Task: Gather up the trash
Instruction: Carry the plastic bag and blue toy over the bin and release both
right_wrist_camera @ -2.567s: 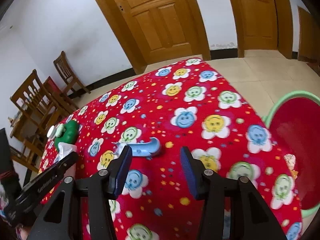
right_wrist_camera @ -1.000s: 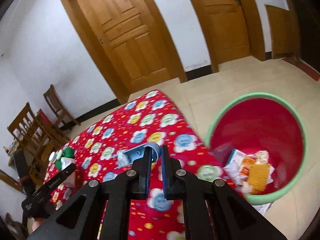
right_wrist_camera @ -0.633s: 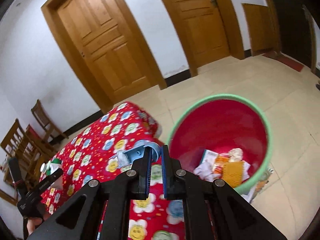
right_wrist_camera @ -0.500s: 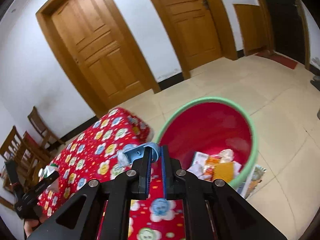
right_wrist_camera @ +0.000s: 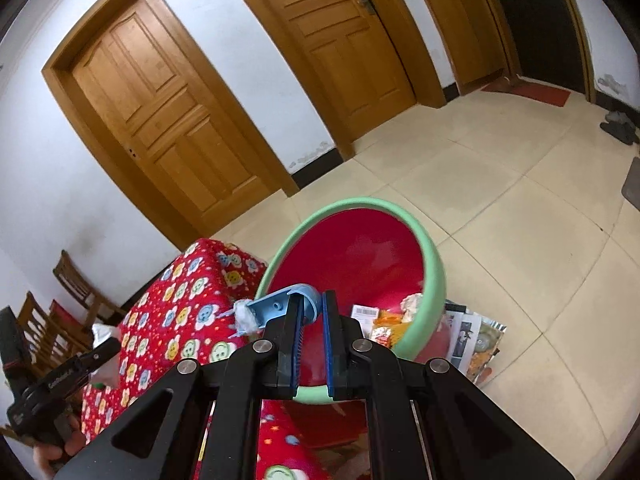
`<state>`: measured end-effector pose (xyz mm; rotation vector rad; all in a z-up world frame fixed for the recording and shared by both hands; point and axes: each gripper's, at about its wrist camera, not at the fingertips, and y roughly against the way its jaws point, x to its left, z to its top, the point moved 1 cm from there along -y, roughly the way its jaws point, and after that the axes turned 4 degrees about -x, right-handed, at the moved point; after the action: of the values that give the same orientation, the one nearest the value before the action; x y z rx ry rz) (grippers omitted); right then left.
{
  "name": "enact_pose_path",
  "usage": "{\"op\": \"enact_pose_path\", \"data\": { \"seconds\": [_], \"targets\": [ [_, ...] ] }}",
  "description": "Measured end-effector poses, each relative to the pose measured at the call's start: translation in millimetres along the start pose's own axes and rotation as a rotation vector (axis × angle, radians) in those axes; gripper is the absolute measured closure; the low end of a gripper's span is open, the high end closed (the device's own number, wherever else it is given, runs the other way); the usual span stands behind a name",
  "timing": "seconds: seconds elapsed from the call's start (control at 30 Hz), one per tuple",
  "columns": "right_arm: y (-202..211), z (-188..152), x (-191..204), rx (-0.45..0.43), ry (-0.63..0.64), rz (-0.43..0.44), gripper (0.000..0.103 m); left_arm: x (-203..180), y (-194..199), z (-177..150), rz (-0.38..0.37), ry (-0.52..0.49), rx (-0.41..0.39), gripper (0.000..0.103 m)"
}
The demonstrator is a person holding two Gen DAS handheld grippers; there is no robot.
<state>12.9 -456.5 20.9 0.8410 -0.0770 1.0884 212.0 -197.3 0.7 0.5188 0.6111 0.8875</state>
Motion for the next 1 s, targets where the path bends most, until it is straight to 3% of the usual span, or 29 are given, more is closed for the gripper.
{"op": "enact_pose_path", "data": {
  "seconds": [0.3, 0.6, 0.7, 1.0],
  "targets": [
    [0, 7, -31, -0.024, -0.032, -0.047, 0.094, -74, -51, -9, -0.114, -0.074, 0.071, 0.075],
    [-11, 7, -60, -0.006, -0.076, -0.071, 0.094, -103, -90, -18, -0.166, -0.101, 0.15, 0.071],
    [-14, 6, -65, 0.001, -0.081, -0.078, 0.094, -105, -93, -18, -0.145, -0.116, 0.138, 0.063],
    [-26, 3, -62, 0.026, -0.055, -0.079, 0.093, -91, -82, -20, -0.068, -0.117, 0.126, 0.062]
  ]
}}
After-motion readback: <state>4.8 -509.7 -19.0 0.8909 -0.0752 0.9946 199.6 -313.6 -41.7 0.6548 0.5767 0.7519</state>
